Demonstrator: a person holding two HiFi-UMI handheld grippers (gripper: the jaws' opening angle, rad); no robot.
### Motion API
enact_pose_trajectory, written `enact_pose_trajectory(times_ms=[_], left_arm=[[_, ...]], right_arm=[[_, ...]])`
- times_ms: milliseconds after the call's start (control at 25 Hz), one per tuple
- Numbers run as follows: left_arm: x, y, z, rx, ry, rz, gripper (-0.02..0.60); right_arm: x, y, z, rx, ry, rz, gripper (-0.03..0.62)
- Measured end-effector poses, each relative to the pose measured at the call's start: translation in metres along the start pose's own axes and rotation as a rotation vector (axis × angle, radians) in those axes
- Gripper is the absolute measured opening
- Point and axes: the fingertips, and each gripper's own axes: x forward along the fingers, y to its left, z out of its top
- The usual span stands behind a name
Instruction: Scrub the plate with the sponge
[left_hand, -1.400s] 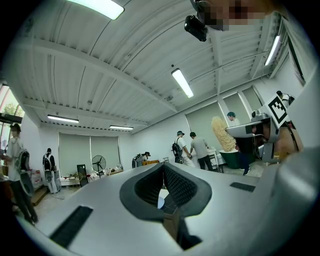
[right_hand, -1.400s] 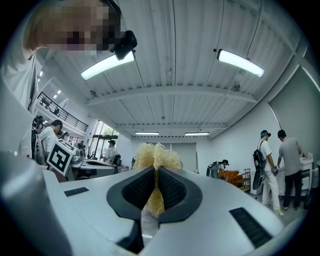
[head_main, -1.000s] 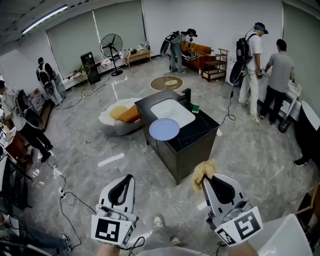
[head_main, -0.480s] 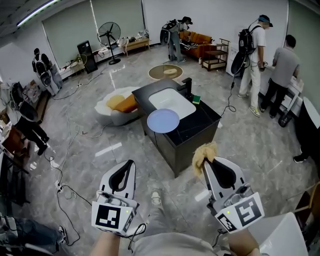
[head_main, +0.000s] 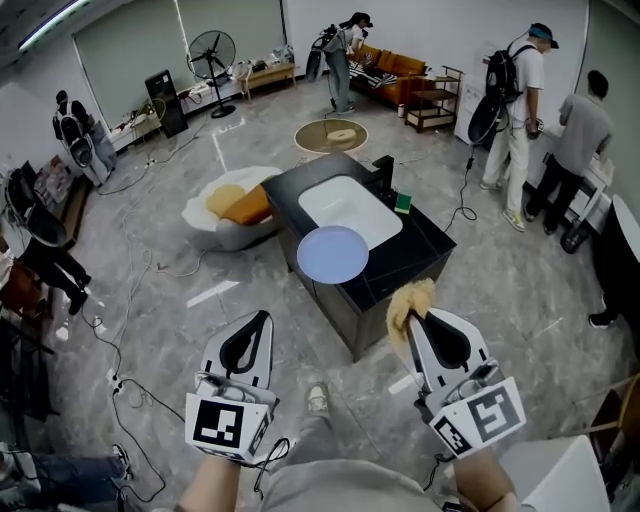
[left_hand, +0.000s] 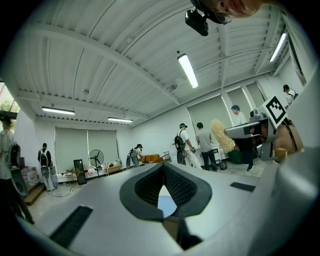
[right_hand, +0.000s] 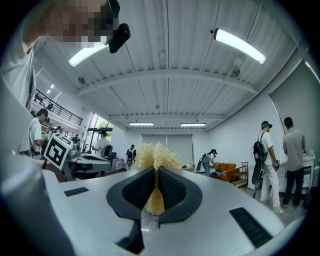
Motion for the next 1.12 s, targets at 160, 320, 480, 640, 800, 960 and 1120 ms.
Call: enact_pose_trajectory(times_ms=[160,320,480,640,800,960,1120], left_arm=[[0.045,0.036,-0.014,-0.01,0.026,-0.018,0.021],[0.091,0.074,-0.029,-0.027,0.046,-0.044,0.02],[0.136,0.108,-0.049,-0.048,0.072,-0.078,0.021],[0.174,0.132,-0.077,-0.065,0.114,-0.114,0.021],[0.205,0.144,-0.111,-0.082,0.178,-0.155,0.021],[0.228,0.148,-0.144,-0.12,0.245,-0.195,0.021],[0.248,0.147,-0.176,-0.151,0.316,-0.205,0.021]], right_arm=[[0.054,-0.017,-0.009,0.023,0.03,-0.016,0.048],[0.113,-0.032,-0.019,0.036,0.058,-0.031,0.048],[0.17,-0.044,-0.03,0.036,0.093,-0.04,0.048],[0.219,-0.052,-0.051,0.032,0.148,-0.039,0.048],[0.258,-0.059,-0.077,0.04,0.217,-0.038,0.048],[0.286,-0.064,-0.104,0.052,0.285,-0.03,0.048],[0.307,-0.072,-0.135,0.073,0.357,-0.019,0.048]])
